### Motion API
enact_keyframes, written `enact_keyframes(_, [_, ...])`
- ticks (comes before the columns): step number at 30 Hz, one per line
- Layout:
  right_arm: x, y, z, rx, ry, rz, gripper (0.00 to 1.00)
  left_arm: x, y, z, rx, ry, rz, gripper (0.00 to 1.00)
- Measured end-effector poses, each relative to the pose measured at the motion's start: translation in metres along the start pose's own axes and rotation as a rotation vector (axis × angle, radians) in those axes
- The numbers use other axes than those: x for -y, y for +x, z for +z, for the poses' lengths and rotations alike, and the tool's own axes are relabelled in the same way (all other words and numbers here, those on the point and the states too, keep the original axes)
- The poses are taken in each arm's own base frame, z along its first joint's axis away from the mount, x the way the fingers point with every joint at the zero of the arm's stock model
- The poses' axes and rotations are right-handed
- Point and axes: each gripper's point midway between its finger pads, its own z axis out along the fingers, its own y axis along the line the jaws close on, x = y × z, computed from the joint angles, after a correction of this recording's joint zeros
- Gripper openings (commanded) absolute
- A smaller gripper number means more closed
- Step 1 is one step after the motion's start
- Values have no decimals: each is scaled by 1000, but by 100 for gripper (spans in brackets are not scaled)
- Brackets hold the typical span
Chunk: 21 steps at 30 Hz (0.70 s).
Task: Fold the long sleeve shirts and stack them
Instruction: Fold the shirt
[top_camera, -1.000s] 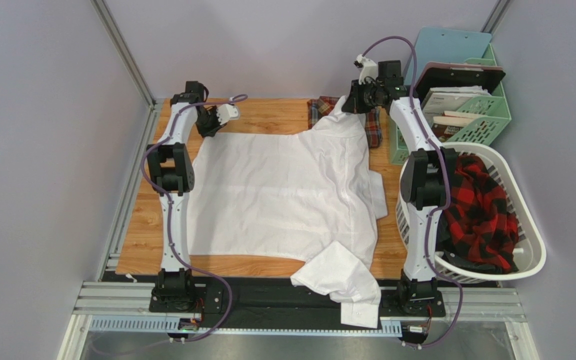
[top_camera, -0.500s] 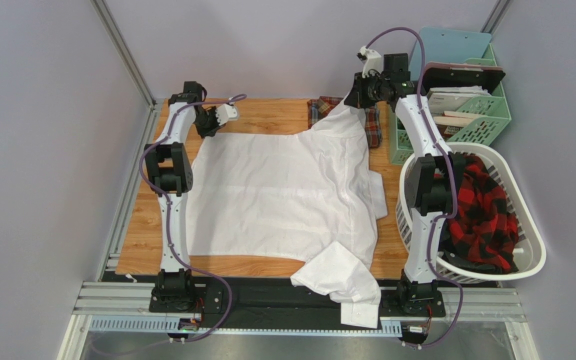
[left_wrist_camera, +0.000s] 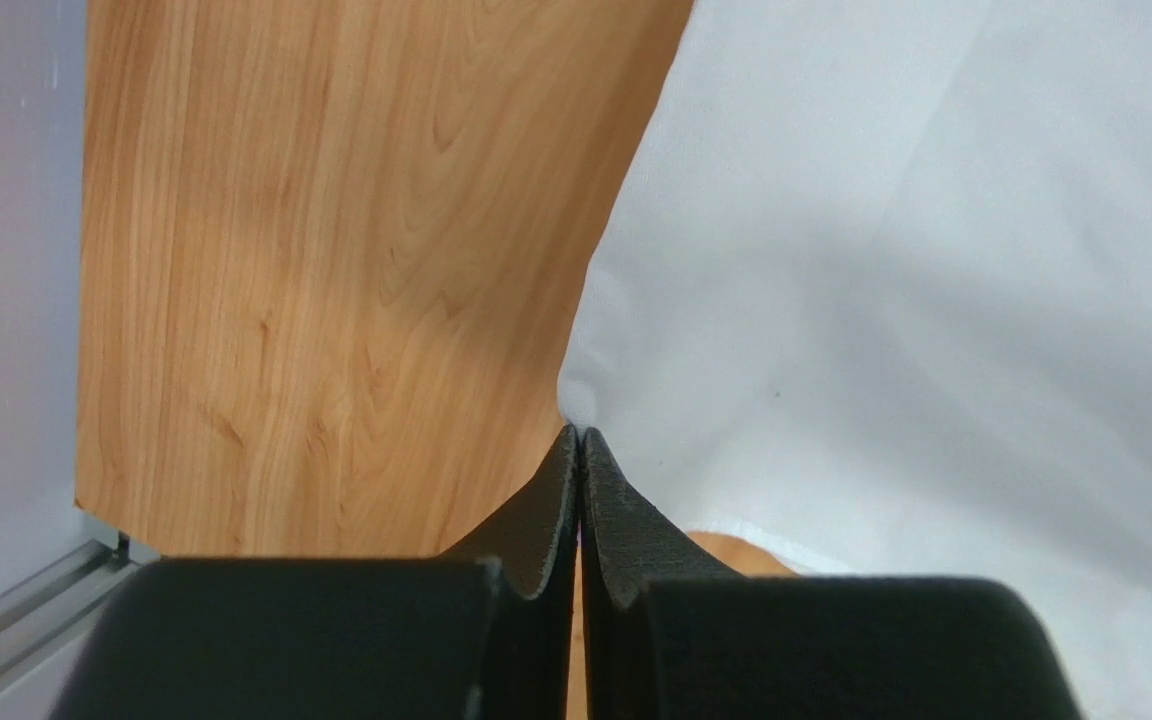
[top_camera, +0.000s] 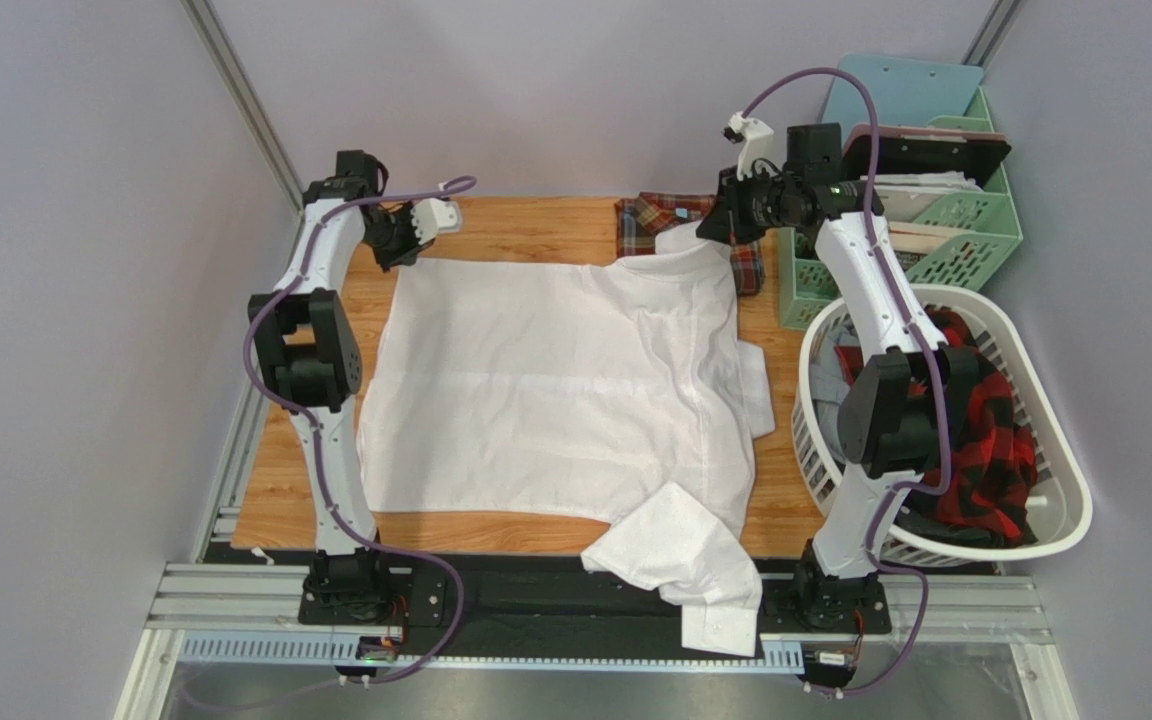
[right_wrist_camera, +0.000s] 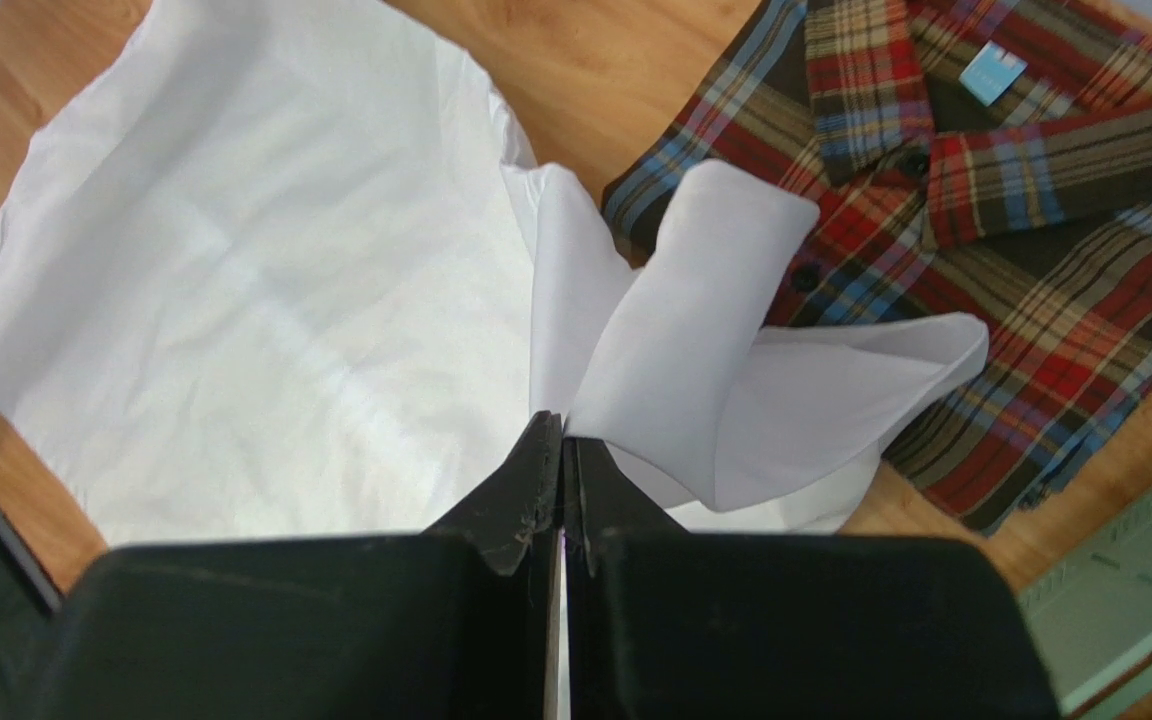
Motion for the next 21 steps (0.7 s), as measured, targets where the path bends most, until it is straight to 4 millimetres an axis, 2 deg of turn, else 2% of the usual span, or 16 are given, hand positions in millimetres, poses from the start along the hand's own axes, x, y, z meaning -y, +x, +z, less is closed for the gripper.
enact_keyframes(5, [-25,21,-26,-19,-30,-17,0,18,13,-21,16,15,3,0])
enact_keyframes(8, [-39,36,-39,-33,-50,-19,0,38,25,-31,12,39,25,0])
enact_keyframes(13, [-59,81,-52,-94,-88,5,0,73,39,-39,1,83,84,0])
enact_keyframes(18, [-80,129,-57,-190,-140,12,0,103,50,-31,-12,144,144,0])
enact_keyframes(20, [-90,148,-57,-231,-168,4,13,116,59,-25,-29,176,158,11])
enact_keyframes(21, [-95,156,-57,-254,-183,-1,34,121,63,-23,-36,189,165,15])
